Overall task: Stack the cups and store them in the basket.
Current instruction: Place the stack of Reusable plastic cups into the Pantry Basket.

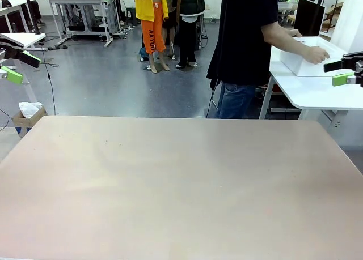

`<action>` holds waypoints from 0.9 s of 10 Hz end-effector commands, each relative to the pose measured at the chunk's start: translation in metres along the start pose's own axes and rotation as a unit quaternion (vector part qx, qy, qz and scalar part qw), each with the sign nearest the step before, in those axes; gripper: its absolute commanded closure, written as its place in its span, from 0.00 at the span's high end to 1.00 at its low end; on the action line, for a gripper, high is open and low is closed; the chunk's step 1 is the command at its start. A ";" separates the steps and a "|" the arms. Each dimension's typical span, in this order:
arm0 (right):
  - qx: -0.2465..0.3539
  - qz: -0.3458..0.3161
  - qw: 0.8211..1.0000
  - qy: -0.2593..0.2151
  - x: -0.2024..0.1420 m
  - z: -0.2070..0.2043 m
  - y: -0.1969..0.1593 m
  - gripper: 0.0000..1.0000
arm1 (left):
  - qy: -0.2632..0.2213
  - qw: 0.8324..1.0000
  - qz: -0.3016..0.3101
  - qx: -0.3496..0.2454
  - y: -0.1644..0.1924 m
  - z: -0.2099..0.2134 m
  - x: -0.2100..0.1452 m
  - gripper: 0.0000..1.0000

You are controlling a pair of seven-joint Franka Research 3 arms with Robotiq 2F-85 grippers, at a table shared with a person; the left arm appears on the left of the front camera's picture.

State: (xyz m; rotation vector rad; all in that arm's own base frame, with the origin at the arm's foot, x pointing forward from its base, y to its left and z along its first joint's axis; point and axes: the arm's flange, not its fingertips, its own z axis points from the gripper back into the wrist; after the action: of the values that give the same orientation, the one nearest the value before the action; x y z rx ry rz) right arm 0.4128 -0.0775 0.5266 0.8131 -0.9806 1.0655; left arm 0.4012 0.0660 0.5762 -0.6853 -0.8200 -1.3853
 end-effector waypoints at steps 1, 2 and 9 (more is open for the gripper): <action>-0.007 -0.007 1.000 -0.008 0.003 -0.001 0.002 1.00 | -0.004 1.000 0.003 0.002 -0.002 -0.002 0.004 1.00; -0.007 -0.007 1.000 -0.008 0.003 -0.001 0.002 1.00 | -0.004 1.000 0.003 0.002 -0.002 -0.002 0.004 1.00; -0.007 -0.007 1.000 -0.008 0.003 -0.001 0.002 1.00 | -0.004 1.000 0.003 0.002 -0.002 -0.002 0.004 1.00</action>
State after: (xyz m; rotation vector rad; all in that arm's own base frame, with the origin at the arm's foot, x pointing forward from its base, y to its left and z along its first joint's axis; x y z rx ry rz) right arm 0.4128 -0.0775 0.5266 0.8131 -0.9806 1.0655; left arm 0.4012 0.0660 0.5762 -0.6853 -0.8200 -1.3853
